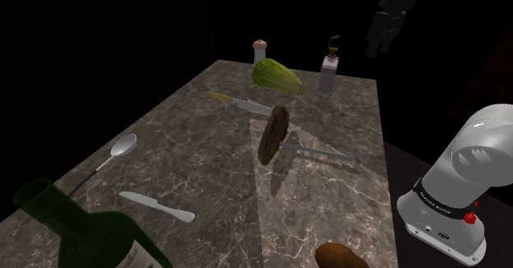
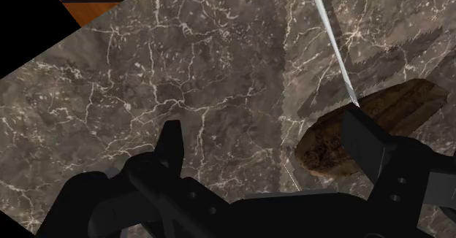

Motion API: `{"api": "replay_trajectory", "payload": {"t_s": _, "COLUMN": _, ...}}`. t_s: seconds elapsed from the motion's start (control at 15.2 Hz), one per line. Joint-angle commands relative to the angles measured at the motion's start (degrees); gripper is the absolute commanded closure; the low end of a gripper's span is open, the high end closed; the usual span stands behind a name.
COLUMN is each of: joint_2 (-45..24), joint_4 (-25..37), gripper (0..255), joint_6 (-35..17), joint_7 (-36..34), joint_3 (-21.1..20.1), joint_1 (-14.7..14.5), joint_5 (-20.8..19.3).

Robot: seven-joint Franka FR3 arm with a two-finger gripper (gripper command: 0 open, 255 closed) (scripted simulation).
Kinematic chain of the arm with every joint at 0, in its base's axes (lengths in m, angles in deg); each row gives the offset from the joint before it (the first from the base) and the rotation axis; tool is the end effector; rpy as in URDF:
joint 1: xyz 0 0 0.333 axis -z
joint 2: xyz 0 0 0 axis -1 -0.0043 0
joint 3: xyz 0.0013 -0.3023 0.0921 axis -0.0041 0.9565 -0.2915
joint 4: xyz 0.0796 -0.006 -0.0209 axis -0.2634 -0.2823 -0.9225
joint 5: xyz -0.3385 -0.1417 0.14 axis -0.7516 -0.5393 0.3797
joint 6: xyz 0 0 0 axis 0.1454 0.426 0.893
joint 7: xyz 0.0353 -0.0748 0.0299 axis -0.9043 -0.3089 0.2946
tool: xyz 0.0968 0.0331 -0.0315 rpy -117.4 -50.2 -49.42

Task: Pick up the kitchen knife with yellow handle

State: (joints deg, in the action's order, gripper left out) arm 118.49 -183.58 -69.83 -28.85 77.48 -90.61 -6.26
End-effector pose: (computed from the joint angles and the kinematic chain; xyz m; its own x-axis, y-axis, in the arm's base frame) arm 0.2990 -0.0067 0.6107 0.9987 0.0513 0.0028 0.0513 -0.9921 -0.1141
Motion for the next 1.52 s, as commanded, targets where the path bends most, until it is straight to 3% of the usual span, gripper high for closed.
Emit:
{"api": "replay_trajectory", "payload": {"t_s": 0.0, "joint_2": 0.0, "joint_4": 0.0, "gripper": 0, "joint_6": 0.0, "joint_7": 0.0, "joint_3": 0.0, "joint_1": 0.0, "joint_5": 0.0}}
{"api": "replay_trajectory", "payload": {"t_s": 0.73, "joint_2": -20.3, "joint_4": 4.5, "gripper": 0, "joint_6": -16.3, "joint_7": 3.1, "joint_3": -3.4, "joint_1": -3.7, "joint_5": 0.5}}
{"api": "replay_trajectory", "payload": {"t_s": 1.45, "joint_2": -42.7, "joint_4": 17.5, "gripper": 0, "joint_6": -26.2, "joint_7": 4.8, "joint_3": -6.8, "joint_1": -6.5, "joint_5": -1.4}}
